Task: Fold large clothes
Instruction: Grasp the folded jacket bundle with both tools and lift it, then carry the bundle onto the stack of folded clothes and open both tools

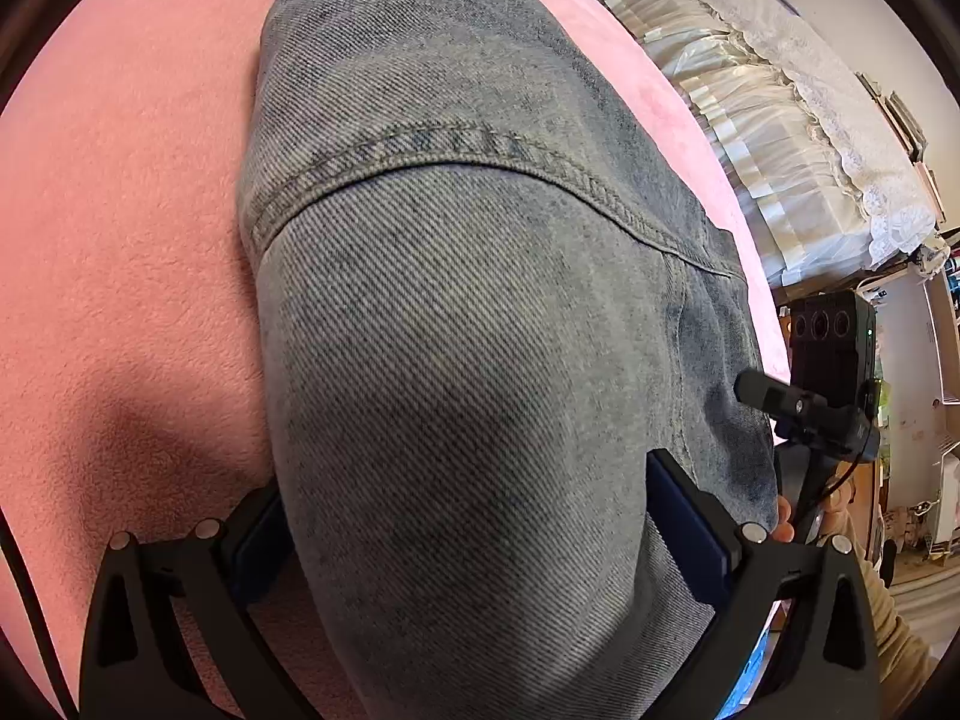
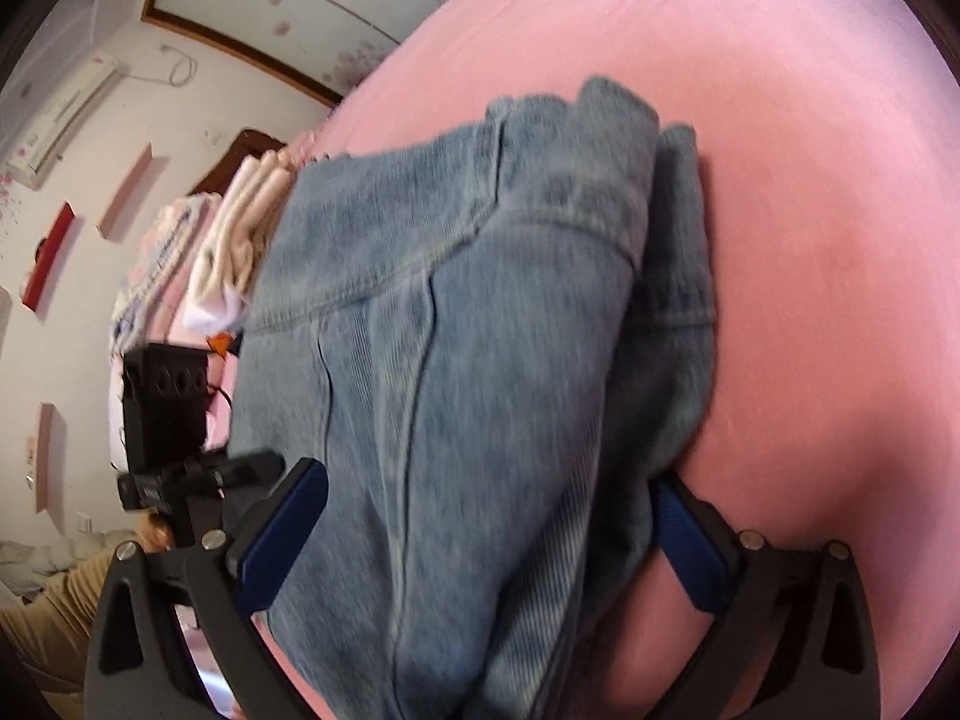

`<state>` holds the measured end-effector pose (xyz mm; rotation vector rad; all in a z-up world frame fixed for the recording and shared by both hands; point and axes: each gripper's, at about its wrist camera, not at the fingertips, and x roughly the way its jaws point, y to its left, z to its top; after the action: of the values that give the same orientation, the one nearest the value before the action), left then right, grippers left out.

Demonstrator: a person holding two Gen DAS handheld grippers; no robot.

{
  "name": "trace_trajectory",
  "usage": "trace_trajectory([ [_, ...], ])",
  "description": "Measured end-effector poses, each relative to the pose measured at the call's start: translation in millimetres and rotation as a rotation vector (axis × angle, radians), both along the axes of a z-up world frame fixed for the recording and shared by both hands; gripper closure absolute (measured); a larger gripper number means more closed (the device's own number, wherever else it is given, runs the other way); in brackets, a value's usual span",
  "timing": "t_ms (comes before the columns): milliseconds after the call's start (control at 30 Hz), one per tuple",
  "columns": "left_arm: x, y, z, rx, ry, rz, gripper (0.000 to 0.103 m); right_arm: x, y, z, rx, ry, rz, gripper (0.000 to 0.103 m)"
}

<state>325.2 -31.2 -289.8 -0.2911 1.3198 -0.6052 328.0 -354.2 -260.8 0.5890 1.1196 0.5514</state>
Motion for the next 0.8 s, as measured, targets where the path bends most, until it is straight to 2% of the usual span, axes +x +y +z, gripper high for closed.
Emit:
trace_trajectory([
  [33, -1.7, 0.3, 0.1, 0.006, -0.005, 0.005, 0.0, -0.6, 2.3, 2.7, -0.017, -0.013, 0.002, 0.019],
  [67, -4.0, -1.3, 3.0, 0.02, -0.019, 0.013, 0.005, -1.2, 5.2, 5.2, -0.049, -0.018, 0.008, 0.031],
  [100, -7.1, -4.0, 6.7, 0.036, -0.04, 0.017, 0.009, -2.3, 6.0, 6.0, -0.062, -0.015, 0.017, 0.048],
  [167, -14.9, -10.9, 15.5, 0.094, -0.089, 0.016, 0.022, -6.1, 5.0, 11.7, -0.059, -0.018, 0.002, 0.06],
  [233, -21.1, -15.0, 25.1, 0.119, -0.129, 0.016, 0.032, -11.6, 6.2, 21.0, -0.082, -0.031, -0.012, 0.073],
  [267, -23.7, -16.9, 29.5, 0.13, -0.144, 0.014, 0.039, -15.6, 8.7, 27.7, -0.103, -0.045, -0.017, 0.075],
  [367, -38.0, -22.9, 52.3, 0.182, -0.22, -0.003, 0.051, -28.0, 20.5, 49.8, -0.172, -0.081, -0.031, 0.081],
  [500, -61.8, -15.0, 86.4, 0.221, -0.295, -0.03, 0.053, -50.7, 51.1, 87.7, -0.247, -0.132, -0.023, 0.083],
  [567, -71.6, 1.0, 101.6, 0.21, -0.287, -0.028, 0.053, -63.2, 66.6, 103.6, -0.26, -0.147, -0.011, 0.083],
  [700, -85.3, 51.4, 141.4, 0.194, -0.277, -0.003, 0.053, -79.0, 100.7, 136.8, -0.222, -0.17, 0.021, 0.083],
  [800, -88.7, 97.5, 175.9, 0.212, -0.276, 0.007, 0.053, -74.6, 137.7, 163.3, -0.189, -0.186, 0.062, 0.084],
])
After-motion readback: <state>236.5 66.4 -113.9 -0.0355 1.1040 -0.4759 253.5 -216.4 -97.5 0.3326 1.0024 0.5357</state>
